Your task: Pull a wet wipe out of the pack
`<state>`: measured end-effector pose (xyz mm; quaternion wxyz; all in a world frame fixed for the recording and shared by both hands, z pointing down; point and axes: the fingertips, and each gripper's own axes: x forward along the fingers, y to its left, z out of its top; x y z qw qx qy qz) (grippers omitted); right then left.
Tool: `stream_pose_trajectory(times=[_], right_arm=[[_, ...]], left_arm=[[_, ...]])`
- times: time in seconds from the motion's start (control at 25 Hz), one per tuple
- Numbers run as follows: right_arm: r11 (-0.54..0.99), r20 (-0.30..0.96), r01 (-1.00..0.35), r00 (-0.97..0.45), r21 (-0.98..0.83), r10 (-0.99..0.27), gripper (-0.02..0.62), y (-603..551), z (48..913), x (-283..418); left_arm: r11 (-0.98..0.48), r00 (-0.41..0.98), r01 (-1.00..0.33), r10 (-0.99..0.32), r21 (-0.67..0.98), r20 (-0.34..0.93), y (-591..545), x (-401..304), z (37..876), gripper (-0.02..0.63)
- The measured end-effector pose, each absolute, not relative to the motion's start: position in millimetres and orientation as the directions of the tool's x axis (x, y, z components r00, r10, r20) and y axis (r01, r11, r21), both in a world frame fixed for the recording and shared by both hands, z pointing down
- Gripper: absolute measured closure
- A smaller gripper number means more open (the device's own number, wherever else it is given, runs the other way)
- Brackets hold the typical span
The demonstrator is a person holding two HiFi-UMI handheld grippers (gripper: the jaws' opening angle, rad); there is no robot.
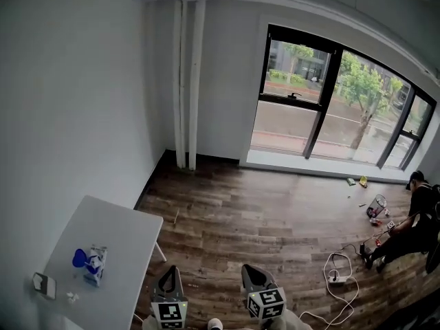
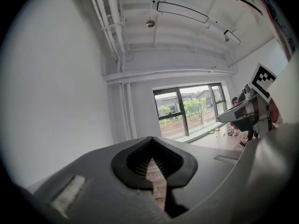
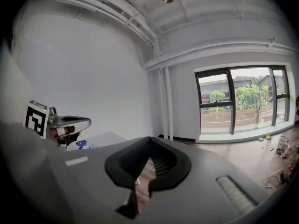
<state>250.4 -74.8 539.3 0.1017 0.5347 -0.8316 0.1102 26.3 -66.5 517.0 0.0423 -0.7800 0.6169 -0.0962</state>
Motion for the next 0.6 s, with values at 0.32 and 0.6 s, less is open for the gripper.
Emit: stream_pose_trajectory(times=[0.32,0.6], right_arm=[[0.387,0.328,-0.921,-0.379,-0.042,-0.865,0.589,-112.5,546.3,244.7],[0.357,0.339,-0.932,-0.356,-0.062,-0.871,0.589,-125.0,555.0,255.1]], left_arm=[[-0.28,0.268,-0.952,-0.958,-0.124,0.106,-113.3,29.8,525.4,0.604],[-0.31,0.296,-0.937,-0.949,-0.161,0.106,-126.8,41.0,526.0,0.604]])
